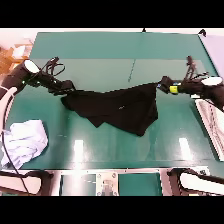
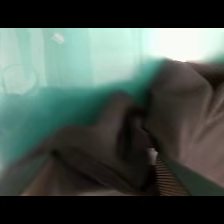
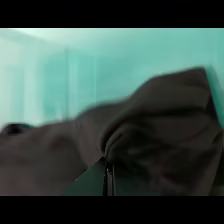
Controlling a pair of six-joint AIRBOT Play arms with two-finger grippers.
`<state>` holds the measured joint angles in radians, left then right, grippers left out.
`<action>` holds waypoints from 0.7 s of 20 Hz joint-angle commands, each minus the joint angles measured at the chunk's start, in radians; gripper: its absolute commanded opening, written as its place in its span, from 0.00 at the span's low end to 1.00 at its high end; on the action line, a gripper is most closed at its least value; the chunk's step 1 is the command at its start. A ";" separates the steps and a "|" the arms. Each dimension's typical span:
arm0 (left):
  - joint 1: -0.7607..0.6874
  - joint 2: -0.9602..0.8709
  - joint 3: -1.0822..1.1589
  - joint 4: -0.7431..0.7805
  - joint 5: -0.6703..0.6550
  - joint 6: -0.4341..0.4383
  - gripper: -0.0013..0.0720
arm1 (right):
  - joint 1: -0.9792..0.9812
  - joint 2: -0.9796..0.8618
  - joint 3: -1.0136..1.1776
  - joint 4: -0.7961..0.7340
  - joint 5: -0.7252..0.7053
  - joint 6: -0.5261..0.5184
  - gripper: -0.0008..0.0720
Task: Fold the shirts.
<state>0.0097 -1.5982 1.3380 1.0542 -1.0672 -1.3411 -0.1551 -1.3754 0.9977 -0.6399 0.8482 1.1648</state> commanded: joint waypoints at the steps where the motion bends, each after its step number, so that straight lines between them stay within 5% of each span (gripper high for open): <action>1: 0.068 -0.040 0.075 -0.004 -0.079 -0.039 0.99 | 0.007 -0.101 0.013 -0.011 -0.013 -0.008 0.04; 6: 0.091 -0.036 0.056 -0.039 -0.443 -0.100 0.99 | 0.001 -0.101 0.016 -0.015 0.013 -0.019 0.04; 14: -0.154 -0.025 -0.142 -0.048 -0.173 -0.112 0.99 | 0.001 -0.101 0.016 -0.025 0.054 -0.042 0.04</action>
<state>-0.0811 -1.6241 1.2327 1.0077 -1.3380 -1.4395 -0.1532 -1.4757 1.0126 -0.6605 0.8883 1.1385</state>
